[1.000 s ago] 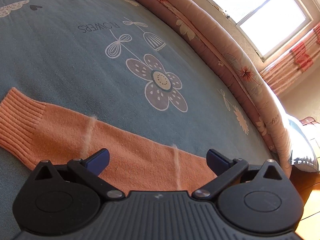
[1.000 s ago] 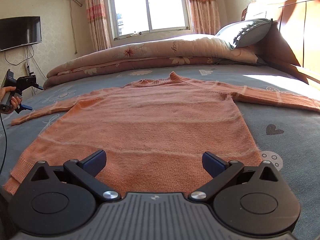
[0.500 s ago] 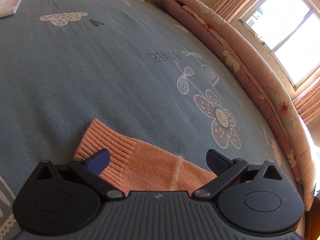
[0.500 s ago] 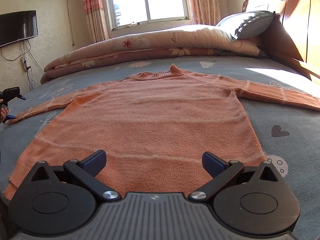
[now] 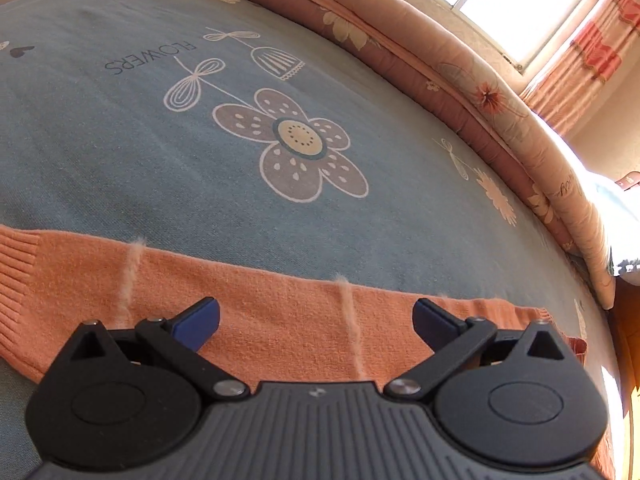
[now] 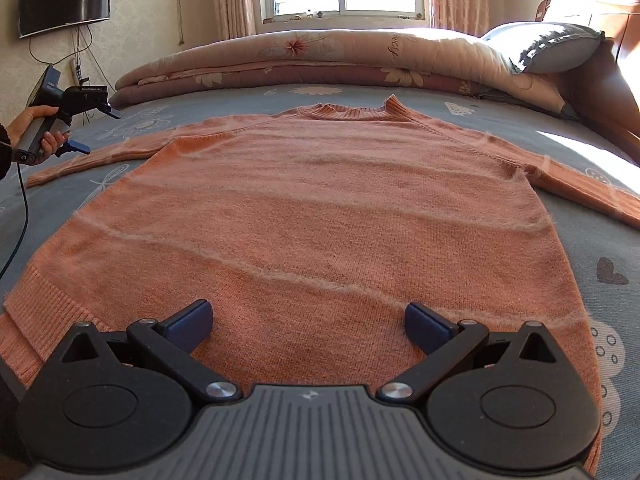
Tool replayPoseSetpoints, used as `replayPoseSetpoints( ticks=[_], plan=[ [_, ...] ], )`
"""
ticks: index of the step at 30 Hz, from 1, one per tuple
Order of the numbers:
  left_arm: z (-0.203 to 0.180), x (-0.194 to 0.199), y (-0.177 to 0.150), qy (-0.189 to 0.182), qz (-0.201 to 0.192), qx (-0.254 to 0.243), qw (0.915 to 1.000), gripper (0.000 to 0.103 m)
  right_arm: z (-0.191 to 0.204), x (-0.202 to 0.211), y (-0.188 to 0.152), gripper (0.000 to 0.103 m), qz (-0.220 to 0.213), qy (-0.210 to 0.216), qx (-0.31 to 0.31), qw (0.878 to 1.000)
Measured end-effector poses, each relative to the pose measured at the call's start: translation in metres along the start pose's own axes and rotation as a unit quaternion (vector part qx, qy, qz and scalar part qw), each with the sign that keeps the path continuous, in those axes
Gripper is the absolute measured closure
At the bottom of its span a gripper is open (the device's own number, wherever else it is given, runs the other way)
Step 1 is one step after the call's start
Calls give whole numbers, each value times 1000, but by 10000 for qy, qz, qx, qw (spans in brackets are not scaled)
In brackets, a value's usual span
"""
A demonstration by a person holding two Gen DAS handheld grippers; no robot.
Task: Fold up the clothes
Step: 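Move the open left gripper along the sweater sleeve toward its ribbed cuff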
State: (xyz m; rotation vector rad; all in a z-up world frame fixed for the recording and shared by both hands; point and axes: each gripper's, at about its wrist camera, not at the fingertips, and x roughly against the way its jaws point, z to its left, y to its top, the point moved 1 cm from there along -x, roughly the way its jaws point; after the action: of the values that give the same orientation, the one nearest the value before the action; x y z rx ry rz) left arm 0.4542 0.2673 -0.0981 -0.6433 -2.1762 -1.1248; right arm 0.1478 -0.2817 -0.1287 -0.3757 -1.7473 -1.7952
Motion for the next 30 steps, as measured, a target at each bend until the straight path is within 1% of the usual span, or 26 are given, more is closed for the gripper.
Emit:
replayPoseSetpoints(
  ticks=[2, 4, 6, 8, 13, 16, 18, 21, 23, 26, 29, 30],
  plan=[
    [16, 2, 0, 81, -17, 190, 9998, 1, 1, 0, 0, 0, 10, -29, 57, 10000],
    [34, 13, 1, 142, -161, 298, 9993, 1, 2, -1, -1, 0, 22, -68, 125, 9999],
    [49, 22, 5, 543, -249, 464, 9971, 1, 5, -2, -1, 0, 38, -124, 211, 9997],
    [64, 31, 9, 941, -336, 629, 9930, 1, 4, -2, -1, 0, 41, -114, 193, 9997],
    [56, 46, 8, 768, -320, 711, 9940, 1, 6, -2, -2, 0, 34, -155, 215, 9996],
    [17, 44, 5, 442, -173, 345, 9983, 1, 6, -1, -2, 0, 27, -170, 216, 9996],
    [-17, 38, -2, 84, -23, 76, 9999, 1, 6, 0, -3, 0, 25, -180, 222, 9996],
    [-71, 25, -22, -475, 299, -323, 9979, 1, 7, 0, -3, 0, 29, -193, 234, 9995],
    [-109, 15, -41, -840, 507, -609, 9933, 1, 7, 0, -3, 0, 33, -202, 253, 9995],
    [-161, 1, -72, -1401, 868, -987, 9814, 1, 7, 1, -4, 0, 45, -201, 277, 9994],
    [-196, -7, -96, -1750, 1011, -1279, 9710, 1, 7, 2, -4, 0, 60, -202, 291, 9994],
    [-202, -9, -102, -1821, 1059, -1313, 9687, 1, 7, 2, -4, 0, 66, -204, 293, 9993]
  ],
)
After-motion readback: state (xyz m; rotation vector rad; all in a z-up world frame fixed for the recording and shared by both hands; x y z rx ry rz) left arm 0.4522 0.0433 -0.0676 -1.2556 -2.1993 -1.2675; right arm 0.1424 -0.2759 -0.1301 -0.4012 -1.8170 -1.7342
